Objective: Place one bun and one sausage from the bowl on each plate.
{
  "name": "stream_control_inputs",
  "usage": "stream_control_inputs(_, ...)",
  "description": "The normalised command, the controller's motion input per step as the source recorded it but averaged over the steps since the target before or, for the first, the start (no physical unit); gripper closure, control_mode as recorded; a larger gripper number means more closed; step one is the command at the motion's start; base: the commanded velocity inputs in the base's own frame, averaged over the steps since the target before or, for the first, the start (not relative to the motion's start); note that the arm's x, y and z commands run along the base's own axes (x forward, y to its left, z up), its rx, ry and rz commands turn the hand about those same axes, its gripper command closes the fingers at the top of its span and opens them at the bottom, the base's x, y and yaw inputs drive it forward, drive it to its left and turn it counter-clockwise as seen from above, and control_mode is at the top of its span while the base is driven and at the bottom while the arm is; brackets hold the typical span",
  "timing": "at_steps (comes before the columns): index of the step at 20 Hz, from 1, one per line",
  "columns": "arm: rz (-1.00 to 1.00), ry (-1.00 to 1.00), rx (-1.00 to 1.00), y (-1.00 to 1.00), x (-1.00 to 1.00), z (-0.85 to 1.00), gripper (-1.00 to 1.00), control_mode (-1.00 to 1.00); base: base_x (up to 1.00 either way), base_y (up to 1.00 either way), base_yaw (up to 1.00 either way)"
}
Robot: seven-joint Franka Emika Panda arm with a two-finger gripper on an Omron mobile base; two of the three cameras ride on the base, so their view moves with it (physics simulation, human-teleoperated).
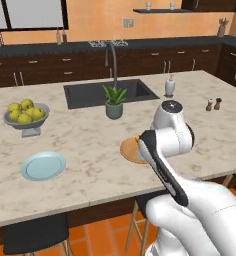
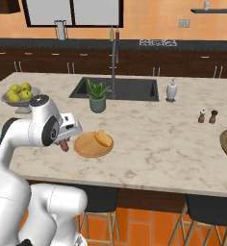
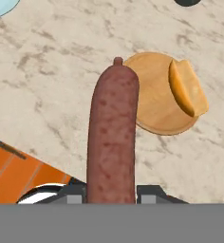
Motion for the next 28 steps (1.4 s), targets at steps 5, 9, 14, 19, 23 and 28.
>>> stream_control_inputs(5,-0.03,0.0,-0.06,0.0,0.82,-0.29,1.0,-1.0,0.0,0.0,0.0)
stream_control_inputs(9,-0.03,-0.12,-0.17,0.0,0.5,-0.21,1.0,-1.0,0.0,0.0,0.0)
stream_control_inputs(14,0.0,-0.01,-0.1,-0.02,0.57,-0.38,1.0,-1.0,0.0,0.0,0.0)
stream_control_inputs(19,0.0,-0.01,-0.02,0.0,0.51,-0.4,1.0,-1.0,0.0,0.0,0.0)
stream_control_inputs(23,0.0,0.0,0.0,-0.03,0.31,-0.27,1.0,-1.0,0.0,0.0,0.0)
stream_control_inputs(28,0.0,0.0,0.0,-0.08,0.28,-0.33,1.0,-1.0,0.0,0.0,0.0)
